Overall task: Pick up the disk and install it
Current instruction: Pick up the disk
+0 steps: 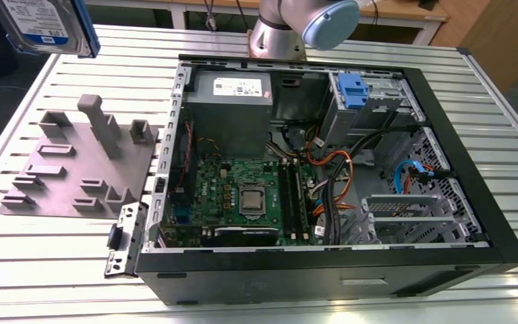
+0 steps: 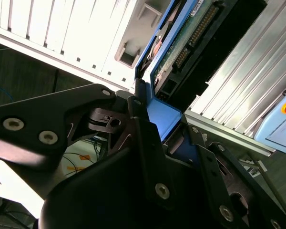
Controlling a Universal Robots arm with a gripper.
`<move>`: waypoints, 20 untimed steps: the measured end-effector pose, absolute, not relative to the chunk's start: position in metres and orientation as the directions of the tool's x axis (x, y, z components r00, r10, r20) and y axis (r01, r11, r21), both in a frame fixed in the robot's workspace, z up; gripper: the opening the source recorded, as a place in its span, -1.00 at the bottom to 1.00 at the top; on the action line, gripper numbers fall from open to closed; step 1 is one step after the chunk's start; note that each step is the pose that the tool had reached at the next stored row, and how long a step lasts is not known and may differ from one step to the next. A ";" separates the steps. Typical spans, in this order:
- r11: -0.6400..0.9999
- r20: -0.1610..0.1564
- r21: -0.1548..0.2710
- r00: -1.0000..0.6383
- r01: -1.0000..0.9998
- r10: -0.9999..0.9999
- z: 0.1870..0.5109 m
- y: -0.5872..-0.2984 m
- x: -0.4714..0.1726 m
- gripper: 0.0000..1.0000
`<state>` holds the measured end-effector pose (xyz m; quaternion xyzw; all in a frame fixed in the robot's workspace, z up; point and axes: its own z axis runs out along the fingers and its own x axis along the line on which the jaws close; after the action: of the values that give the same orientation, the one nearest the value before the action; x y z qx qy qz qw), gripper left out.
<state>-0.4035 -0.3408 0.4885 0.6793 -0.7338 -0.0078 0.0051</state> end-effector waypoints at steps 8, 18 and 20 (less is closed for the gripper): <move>0.077 -0.003 0.018 -0.077 -0.997 -0.997 0.488 -0.341 -0.401 -0.27; 0.077 -0.003 0.018 -0.077 -0.997 -0.997 0.488 -0.341 -0.394 -0.27; 0.077 -0.003 0.018 -0.077 -0.997 -0.997 0.489 -0.341 -0.394 -0.27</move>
<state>-0.3941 -0.3408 0.4885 0.6793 -0.7338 -0.0078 0.0051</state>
